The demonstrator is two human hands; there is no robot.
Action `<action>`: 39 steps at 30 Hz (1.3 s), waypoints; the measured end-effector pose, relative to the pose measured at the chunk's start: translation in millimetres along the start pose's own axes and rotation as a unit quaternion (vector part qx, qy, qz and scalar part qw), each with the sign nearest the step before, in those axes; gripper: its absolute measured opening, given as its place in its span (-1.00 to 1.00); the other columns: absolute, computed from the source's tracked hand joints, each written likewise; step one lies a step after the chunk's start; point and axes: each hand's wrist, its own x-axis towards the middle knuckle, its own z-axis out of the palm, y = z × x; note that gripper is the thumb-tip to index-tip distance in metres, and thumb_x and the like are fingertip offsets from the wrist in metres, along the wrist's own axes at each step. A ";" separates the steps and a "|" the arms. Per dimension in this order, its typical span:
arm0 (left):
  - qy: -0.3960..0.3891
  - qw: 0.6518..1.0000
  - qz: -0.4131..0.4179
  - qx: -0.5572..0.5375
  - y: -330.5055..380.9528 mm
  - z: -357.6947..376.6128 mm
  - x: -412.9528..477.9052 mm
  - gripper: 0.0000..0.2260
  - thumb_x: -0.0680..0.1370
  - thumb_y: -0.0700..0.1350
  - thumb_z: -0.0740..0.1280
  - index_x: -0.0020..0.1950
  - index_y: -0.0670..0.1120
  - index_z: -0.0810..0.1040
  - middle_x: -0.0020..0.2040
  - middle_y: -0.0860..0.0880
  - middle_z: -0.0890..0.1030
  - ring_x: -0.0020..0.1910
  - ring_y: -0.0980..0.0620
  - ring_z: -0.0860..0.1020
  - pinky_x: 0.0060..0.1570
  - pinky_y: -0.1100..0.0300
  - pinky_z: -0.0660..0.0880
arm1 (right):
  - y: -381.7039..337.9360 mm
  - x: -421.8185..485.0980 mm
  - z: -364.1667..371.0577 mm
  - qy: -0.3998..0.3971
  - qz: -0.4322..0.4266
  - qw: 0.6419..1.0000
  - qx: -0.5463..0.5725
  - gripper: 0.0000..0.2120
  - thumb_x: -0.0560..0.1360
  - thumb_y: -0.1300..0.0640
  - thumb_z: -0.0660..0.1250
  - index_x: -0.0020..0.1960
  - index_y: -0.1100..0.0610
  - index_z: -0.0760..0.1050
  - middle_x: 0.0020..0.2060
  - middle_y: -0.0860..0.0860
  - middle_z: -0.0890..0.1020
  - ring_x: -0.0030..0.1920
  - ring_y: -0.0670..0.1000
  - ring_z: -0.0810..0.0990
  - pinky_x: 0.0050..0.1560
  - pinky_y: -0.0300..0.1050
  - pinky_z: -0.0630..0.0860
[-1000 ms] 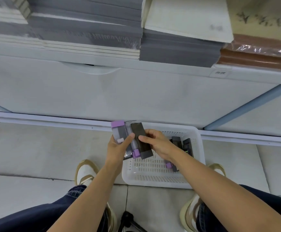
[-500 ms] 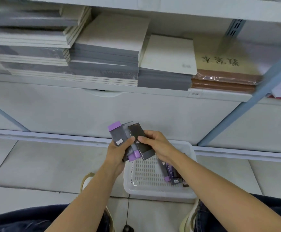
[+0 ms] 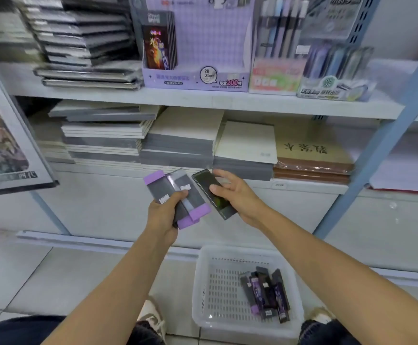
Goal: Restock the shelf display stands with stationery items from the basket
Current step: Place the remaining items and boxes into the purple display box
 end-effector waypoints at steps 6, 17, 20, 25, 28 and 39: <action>-0.006 0.998 0.051 0.024 53.3 8.6 -13.6 -0.74 0.43 -0.28 0.48 0.07 -0.11 0.56 -0.10 -0.08 0.68 -0.20 -0.04 0.66 -0.36 0.05 0.62 | -48.8 -5.5 11.6 -0.057 -0.043 0.997 -0.015 -0.63 0.54 0.25 0.34 0.33 0.09 0.45 0.03 0.03 0.61 -0.18 -0.12 0.61 -0.14 -0.27 0.52; -0.073 0.992 0.095 0.049 97.8 15.2 -37.0 -0.66 0.43 -0.24 0.49 0.17 -0.10 0.55 -0.01 -0.11 0.69 -0.06 -0.10 0.66 -0.25 -0.02 0.63 | -103.8 -26.0 11.2 -0.263 -0.020 0.963 -0.049 -0.44 0.45 0.42 0.33 0.40 0.15 0.30 -0.10 -0.12 0.66 -0.15 -0.16 0.58 -0.09 -0.34 0.47; -0.091 0.991 0.087 0.050 102.1 14.2 -38.6 -0.69 0.43 -0.24 0.49 0.14 -0.08 0.56 -0.08 -0.07 0.71 -0.11 -0.07 0.69 -0.21 -0.07 0.64 | -107.8 -27.1 10.9 -0.199 -0.055 0.975 -0.088 -0.72 0.57 0.24 0.28 0.27 0.28 0.44 -0.24 0.04 0.53 -0.34 -0.08 0.43 -0.27 -0.27 0.41; -0.119 0.988 0.080 0.063 105.0 18.6 -41.5 -0.74 0.43 -0.25 0.48 0.06 -0.05 0.55 -0.20 -0.01 0.72 -0.26 0.03 0.70 -0.36 0.07 0.62 | -115.0 -21.9 12.0 -0.063 -0.107 0.968 -0.218 -0.57 0.59 -0.11 0.22 -0.15 0.27 0.48 -0.51 -0.03 0.48 -0.55 -0.10 0.30 -0.50 -0.31 0.23; -0.130 0.986 0.077 0.076 110.4 23.7 -44.2 -0.72 0.43 -0.25 0.48 0.09 -0.08 0.55 -0.18 -0.03 0.72 -0.24 0.01 0.70 -0.35 0.05 0.62 | -124.0 -17.6 13.8 -0.022 -0.166 0.960 -0.223 -0.60 0.58 -0.06 0.26 -0.33 0.17 0.41 -0.58 -0.15 0.41 -0.58 -0.19 0.30 -0.52 -0.41 0.22; -0.154 0.956 0.215 0.132 214.9 53.3 -33.4 -0.69 0.41 -0.22 0.50 0.12 -0.08 0.57 -0.04 -0.08 0.72 -0.16 -0.04 0.70 -0.35 0.03 0.61 | -234.4 21.0 31.1 0.081 -0.325 0.925 -0.180 -0.67 0.54 0.24 0.35 0.25 0.08 0.36 0.06 0.05 0.63 0.06 -0.05 0.62 0.01 -0.23 0.57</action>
